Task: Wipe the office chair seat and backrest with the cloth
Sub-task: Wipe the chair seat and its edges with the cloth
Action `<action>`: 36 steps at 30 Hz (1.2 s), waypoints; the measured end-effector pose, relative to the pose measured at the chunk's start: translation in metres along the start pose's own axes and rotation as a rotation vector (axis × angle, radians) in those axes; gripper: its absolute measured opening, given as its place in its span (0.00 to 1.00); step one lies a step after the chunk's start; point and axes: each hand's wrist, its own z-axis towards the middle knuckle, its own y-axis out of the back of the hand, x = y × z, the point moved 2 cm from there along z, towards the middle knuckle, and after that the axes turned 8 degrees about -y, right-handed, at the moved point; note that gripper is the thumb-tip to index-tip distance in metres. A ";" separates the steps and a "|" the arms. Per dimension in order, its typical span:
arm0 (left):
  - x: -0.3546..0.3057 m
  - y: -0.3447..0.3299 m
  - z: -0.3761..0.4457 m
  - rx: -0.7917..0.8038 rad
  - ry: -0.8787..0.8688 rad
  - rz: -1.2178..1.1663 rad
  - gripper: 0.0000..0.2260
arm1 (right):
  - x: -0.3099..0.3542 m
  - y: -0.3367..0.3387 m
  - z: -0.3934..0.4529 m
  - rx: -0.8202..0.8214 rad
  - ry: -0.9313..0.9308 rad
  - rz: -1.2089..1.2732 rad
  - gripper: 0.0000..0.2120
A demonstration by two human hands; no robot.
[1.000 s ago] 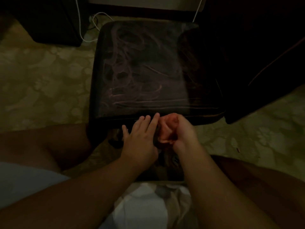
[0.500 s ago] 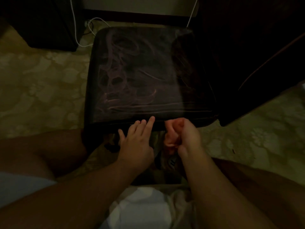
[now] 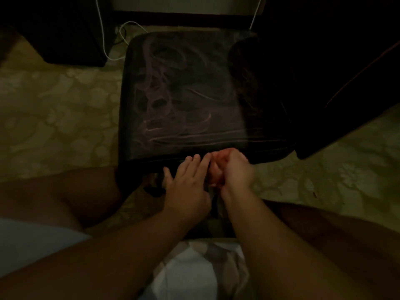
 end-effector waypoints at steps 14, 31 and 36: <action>0.059 0.066 -0.020 -0.497 0.212 -0.223 0.44 | 0.021 0.024 -0.014 -0.184 0.091 0.160 0.10; 0.031 0.038 -0.047 -0.033 0.209 -0.654 0.41 | 0.035 0.062 -0.044 -0.287 0.387 -0.080 0.22; 0.032 0.041 -0.045 -0.007 0.086 -0.589 0.38 | 0.010 0.056 -0.053 -0.390 0.492 -0.435 0.22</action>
